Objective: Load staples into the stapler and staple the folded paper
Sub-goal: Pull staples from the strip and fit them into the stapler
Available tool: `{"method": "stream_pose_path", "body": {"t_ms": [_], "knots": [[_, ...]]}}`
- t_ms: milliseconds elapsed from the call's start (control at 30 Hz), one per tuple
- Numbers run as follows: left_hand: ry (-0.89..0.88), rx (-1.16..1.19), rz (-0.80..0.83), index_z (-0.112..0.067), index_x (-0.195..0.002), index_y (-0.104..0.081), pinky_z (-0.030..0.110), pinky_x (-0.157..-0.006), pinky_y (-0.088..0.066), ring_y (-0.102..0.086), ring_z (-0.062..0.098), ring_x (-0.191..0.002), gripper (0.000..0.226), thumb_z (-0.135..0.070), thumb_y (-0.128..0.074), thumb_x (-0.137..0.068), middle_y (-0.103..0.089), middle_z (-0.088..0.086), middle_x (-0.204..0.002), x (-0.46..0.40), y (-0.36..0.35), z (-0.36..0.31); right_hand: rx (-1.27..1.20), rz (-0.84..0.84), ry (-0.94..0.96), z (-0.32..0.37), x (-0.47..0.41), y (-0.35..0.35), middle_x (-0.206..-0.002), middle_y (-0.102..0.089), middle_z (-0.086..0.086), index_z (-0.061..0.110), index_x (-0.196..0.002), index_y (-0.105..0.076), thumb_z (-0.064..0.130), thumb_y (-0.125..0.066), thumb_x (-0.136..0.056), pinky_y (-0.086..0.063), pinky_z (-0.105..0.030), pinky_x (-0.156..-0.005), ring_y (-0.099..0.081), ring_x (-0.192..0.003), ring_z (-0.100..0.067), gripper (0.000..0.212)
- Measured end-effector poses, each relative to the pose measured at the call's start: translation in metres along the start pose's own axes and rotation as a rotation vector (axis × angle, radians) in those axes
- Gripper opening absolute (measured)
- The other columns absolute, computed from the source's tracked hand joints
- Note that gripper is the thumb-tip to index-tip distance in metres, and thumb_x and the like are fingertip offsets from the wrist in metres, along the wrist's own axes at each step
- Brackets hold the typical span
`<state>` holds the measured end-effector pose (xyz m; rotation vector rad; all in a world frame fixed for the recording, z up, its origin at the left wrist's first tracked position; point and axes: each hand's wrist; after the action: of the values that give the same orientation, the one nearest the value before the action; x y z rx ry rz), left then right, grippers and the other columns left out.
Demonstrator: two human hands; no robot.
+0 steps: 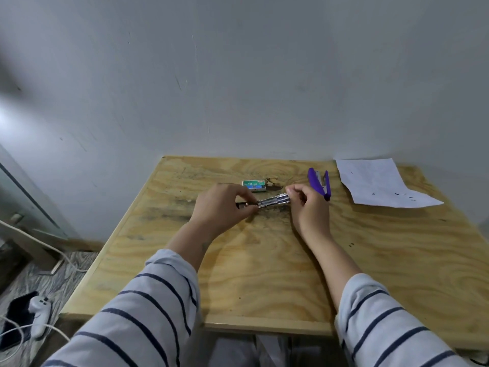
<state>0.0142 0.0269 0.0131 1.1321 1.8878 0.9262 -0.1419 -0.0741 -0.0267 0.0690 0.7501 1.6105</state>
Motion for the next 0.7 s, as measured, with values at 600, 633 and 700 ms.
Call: {"method": "stream_pose_path", "body": {"t_ms": [600, 633, 700], "knots": [[-0.266, -0.104, -0.343, -0.036, -0.101, -0.072, 0.030, -0.070, -0.049, -0.070, 0.012, -0.077, 0.023, -0.042, -0.059, -0.084, -0.074, -0.012, -0.096, 0.011, -0.032, 0.015, -0.060, -0.001, 0.095, 0.003, 0.005, 0.001, -0.096, -0.062, 0.014, 0.021, -0.107, -0.066, 0.024, -0.053, -0.094, -0.053, -0.031, -0.080, -0.060, -0.091, -0.009, 0.020], [-0.258, -0.099, -0.327, -0.036, -0.102, -0.072, 0.031, -0.071, -0.048, -0.069, 0.012, -0.080, 0.024, -0.043, -0.056, -0.085, -0.074, -0.013, -0.098, 0.010, -0.032, 0.015, -0.070, 0.007, 0.100, 0.004, 0.006, 0.001, -0.101, -0.062, 0.014, 0.022, -0.112, -0.065, 0.026, -0.053, -0.094, -0.053, -0.029, -0.081, -0.059, -0.093, -0.009, 0.023], [-0.265, -0.108, -0.327, -0.036, -0.102, -0.072, 0.031, -0.071, -0.046, -0.069, 0.011, -0.081, 0.024, -0.044, -0.055, -0.087, -0.073, -0.013, -0.099, 0.010, -0.032, 0.015, -0.068, -0.006, 0.112, 0.004, 0.008, 0.001, -0.107, -0.063, 0.008, 0.023, -0.118, -0.060, 0.030, -0.056, -0.091, -0.049, -0.027, -0.082, -0.058, -0.097, -0.012, 0.028]]}}
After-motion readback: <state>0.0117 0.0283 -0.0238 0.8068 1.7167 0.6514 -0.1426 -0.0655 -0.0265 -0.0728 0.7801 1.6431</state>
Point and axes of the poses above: each hand's wrist, its own x-axis away from the middle knuckle, its own y-axis out of the back of the hand, z = x × y
